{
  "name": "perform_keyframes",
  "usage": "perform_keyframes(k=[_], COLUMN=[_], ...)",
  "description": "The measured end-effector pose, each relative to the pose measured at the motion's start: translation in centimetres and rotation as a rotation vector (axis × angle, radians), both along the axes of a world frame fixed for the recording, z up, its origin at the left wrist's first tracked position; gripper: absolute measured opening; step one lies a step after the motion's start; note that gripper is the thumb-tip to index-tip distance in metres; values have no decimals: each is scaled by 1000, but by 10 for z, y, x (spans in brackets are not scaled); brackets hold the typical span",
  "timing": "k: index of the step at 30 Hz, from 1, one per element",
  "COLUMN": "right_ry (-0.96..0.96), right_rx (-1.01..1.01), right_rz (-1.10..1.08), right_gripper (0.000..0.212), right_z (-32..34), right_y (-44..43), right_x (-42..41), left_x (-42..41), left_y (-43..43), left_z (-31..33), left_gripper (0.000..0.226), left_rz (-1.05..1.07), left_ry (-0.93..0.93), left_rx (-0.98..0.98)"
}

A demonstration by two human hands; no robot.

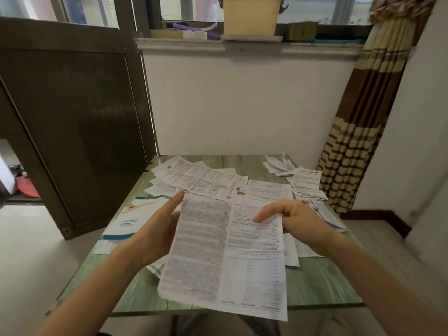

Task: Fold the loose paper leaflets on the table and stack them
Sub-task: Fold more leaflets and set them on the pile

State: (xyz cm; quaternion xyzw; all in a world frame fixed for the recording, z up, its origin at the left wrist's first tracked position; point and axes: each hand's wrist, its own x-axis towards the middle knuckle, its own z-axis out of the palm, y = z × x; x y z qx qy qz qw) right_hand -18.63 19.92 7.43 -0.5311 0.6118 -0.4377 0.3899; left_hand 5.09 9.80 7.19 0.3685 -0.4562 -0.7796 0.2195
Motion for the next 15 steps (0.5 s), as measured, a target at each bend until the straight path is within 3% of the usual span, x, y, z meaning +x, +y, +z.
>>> perform_keyframes(k=[5, 9, 15], right_ry=[30, 116, 540], right_rx=[137, -13, 29], right_rz=[149, -27, 152], right_gripper=[34, 30, 12], right_z=[6, 24, 15], right_y=[3, -2, -25], right_x=[-3, -3, 41], left_x=[4, 2, -20], left_y=[-6, -1, 12], left_z=[-7, -2, -5], left_gripper=[21, 18, 14], left_rz=[-93, -134, -207], left_ry=[-174, -192, -207], left_rx=[-244, -335, -496])
